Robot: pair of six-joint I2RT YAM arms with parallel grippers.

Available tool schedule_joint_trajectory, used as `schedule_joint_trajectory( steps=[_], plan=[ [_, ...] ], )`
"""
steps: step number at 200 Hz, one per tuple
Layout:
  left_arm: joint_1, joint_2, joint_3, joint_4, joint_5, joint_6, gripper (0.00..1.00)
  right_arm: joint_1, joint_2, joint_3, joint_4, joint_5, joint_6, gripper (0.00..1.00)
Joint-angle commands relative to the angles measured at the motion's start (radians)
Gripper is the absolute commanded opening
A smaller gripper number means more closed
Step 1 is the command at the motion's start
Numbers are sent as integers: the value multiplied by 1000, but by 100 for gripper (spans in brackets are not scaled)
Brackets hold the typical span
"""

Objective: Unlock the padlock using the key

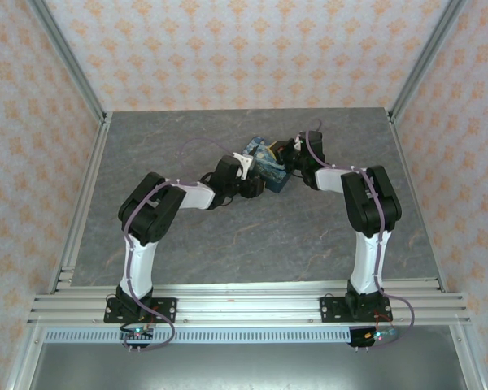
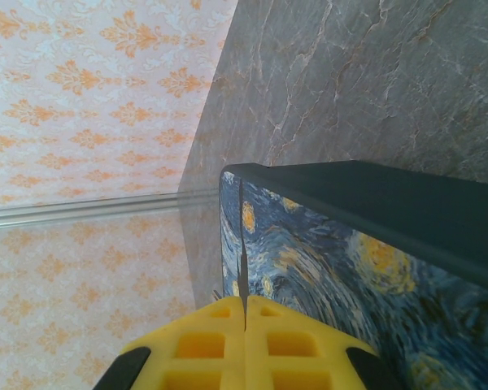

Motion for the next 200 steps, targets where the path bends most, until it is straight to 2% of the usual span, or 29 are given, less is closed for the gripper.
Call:
schedule_joint_trajectory(
  steps=[1,99,130,160,200],
  plan=[
    [-22,30,46,-39,-12,47,64,-2,41,-11,-41,7,-26,0],
    [-52,75,115,-51,-26,9,65,-1,51,-34,-33,-2,-31,0],
    [-52,88,115,22,38,-68,64,-2,55,-34,-34,-5,-31,0],
    [-52,88,77,164,122,-187,63,-1,55,-35,-38,-7,-32,0],
    [-51,81,32,278,172,-283,62,-3,58,-34,-41,-5,-35,0]
  ],
)
